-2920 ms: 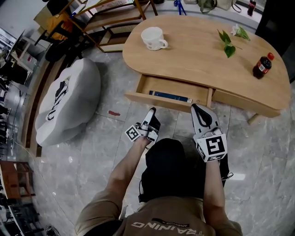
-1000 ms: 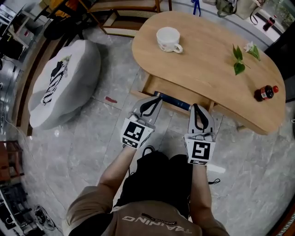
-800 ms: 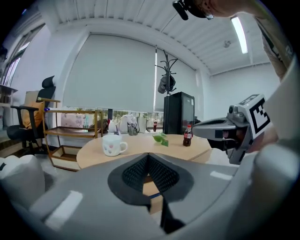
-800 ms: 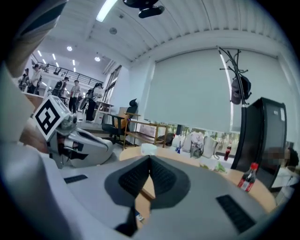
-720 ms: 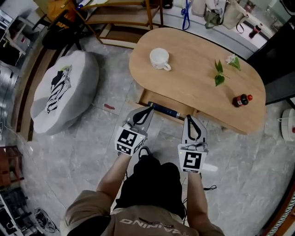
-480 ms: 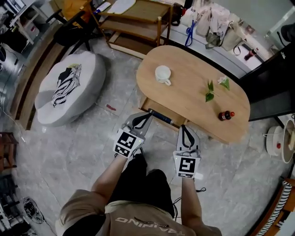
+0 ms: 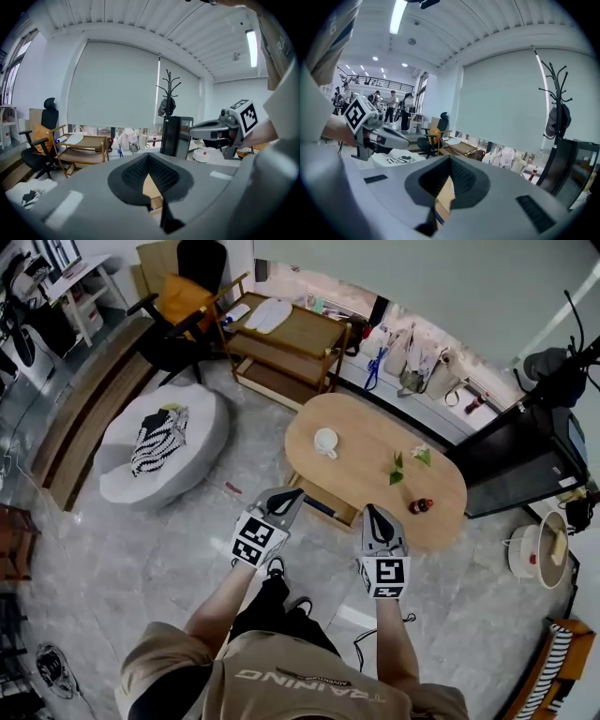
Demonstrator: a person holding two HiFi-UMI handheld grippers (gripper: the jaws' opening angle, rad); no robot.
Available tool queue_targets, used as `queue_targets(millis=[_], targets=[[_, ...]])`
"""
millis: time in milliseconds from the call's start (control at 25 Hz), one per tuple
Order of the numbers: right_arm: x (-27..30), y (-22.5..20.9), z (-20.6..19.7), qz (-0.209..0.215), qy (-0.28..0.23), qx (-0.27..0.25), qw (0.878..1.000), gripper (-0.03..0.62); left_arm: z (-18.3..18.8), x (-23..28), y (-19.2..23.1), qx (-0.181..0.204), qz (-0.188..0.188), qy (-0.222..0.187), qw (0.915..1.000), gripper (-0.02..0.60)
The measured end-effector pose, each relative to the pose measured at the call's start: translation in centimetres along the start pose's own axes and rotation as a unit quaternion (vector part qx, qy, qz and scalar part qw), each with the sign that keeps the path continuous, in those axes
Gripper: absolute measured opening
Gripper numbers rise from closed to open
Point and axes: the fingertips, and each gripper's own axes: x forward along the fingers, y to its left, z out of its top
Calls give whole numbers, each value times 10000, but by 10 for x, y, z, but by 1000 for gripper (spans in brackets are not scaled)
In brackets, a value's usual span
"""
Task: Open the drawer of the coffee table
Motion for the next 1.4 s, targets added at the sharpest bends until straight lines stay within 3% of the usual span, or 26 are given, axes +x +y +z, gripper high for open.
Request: queue_targets(millis=[280, 480, 840, 1400], targets=[[-40, -19, 50, -359, -193, 366, 9985, 3, 66, -25, -4, -50, -113, -357, 9993, 6], [-44, -7, 64, -285, -322, 824, 9957, 3, 103, -33, 6, 120, -202, -525, 9983, 6], [-43, -18, 91, -643, -736, 828, 9918, 3, 120, -15, 7, 439, -582, -627, 9954, 6], [-46, -49, 115, -439, -905, 478, 9938, 3, 155, -1, -9, 614, -330, -836, 9941, 6]])
